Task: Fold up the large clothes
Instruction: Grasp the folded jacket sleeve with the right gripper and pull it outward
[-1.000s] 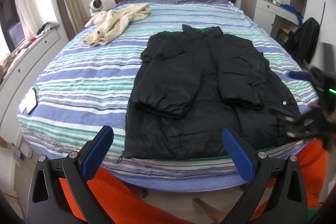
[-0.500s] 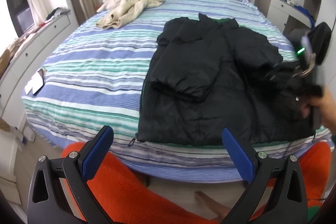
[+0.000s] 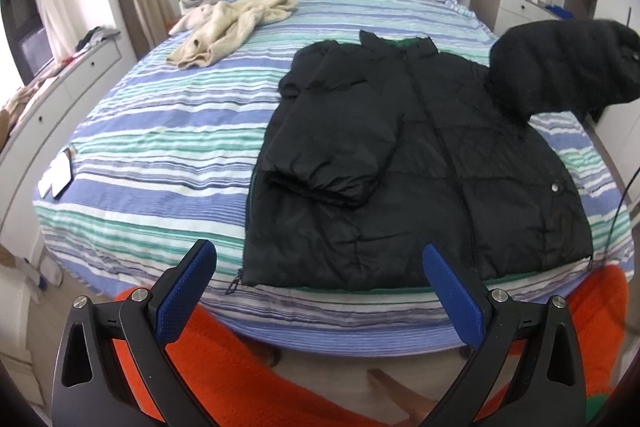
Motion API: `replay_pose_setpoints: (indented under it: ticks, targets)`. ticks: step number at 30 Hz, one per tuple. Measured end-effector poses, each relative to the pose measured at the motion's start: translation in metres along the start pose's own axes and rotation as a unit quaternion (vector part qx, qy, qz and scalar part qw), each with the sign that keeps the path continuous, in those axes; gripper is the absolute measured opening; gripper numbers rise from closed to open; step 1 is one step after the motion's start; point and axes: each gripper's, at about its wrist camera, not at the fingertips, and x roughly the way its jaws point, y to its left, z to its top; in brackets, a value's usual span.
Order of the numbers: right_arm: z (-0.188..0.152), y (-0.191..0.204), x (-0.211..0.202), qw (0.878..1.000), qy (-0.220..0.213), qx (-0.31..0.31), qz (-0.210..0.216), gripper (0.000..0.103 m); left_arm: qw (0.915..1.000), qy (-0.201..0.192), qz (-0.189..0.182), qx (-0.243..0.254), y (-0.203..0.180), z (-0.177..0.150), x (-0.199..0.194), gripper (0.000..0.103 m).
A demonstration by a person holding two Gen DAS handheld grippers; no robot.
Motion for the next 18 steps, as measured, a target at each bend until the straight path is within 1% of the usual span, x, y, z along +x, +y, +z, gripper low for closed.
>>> replay_pose_setpoints:
  ticks: [3,6,8,11,13,16,18]
  targets:
    - [-0.011,-0.065,-0.005,0.996,0.005,0.054,-0.069,0.013,1.0000,-0.003,-0.004,0.008,-0.008,0.004,-0.002,0.103]
    - [-0.037,-0.122,0.003,0.986,0.024,0.101,-0.130,0.013,0.9998,-0.008,-0.006,0.015,-0.014,0.008,-0.005,0.103]
    - [-0.058,-0.150,0.011,0.978,0.042,0.120,-0.166,0.013,0.9997,-0.010,-0.007,0.021,-0.019,0.010,-0.006,0.103]
    - [-0.095,-0.192,0.025,0.963,0.082,0.165,-0.197,0.013,0.9995,-0.010,-0.001,0.029,-0.022,0.011,-0.006,0.103]
    - [-0.122,-0.210,0.038,0.953,0.113,0.182,-0.212,0.013,0.9996,-0.006,0.002,0.029,-0.022,0.010,-0.003,0.103]
    - [-0.155,-0.233,0.058,0.941,0.156,0.217,-0.209,0.013,0.9996,0.003,0.004,0.028,-0.022,0.009,0.001,0.103]
    - [-0.173,-0.235,0.063,0.936,0.173,0.221,-0.214,0.013,0.9995,0.003,0.008,0.031,-0.022,0.008,0.000,0.103]
